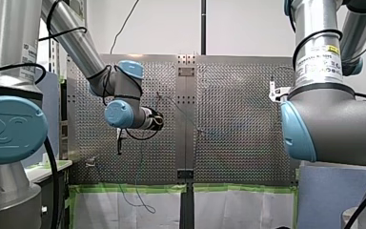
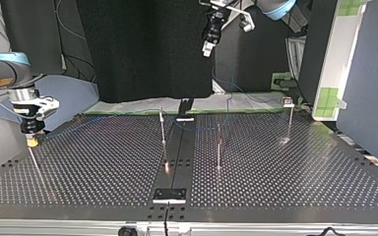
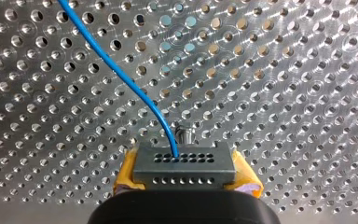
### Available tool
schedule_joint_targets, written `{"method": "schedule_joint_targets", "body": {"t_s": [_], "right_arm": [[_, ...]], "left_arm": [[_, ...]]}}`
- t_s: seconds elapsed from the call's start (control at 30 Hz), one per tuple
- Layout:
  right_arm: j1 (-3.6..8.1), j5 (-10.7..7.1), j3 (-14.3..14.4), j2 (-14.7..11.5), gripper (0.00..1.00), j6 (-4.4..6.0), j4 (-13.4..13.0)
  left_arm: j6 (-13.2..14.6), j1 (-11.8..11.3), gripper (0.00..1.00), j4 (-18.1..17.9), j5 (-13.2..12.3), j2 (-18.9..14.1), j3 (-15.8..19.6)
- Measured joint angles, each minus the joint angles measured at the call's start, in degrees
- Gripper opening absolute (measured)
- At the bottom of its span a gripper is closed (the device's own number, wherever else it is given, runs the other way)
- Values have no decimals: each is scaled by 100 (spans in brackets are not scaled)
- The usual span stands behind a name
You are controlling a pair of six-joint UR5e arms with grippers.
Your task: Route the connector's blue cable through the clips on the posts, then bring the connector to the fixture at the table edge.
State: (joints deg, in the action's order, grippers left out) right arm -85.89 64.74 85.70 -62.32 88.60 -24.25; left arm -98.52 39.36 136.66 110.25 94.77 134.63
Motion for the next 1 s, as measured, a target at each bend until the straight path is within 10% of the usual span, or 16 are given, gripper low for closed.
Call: {"method": "schedule_joint_targets", "body": {"t_s": [0.6,0.67,0.73,0.77,1.0], "right_arm": [[-17,6,6,14,0,187,-79],[-18,9,12,14,21,216,-98],[-19,14,11,14,21,228,-102],[-20,18,10,14,61,232,-102],[-25,58,-4,14,99,234,-121]], "left_arm": [[0,-30,100,-4,0,0,0],[0,-31,100,-5,0,0,0],[0,-31,100,-6,0,0,0],[0,-31,100,-6,0,0,0],[0,-39,100,-7,0,0,0]]}}
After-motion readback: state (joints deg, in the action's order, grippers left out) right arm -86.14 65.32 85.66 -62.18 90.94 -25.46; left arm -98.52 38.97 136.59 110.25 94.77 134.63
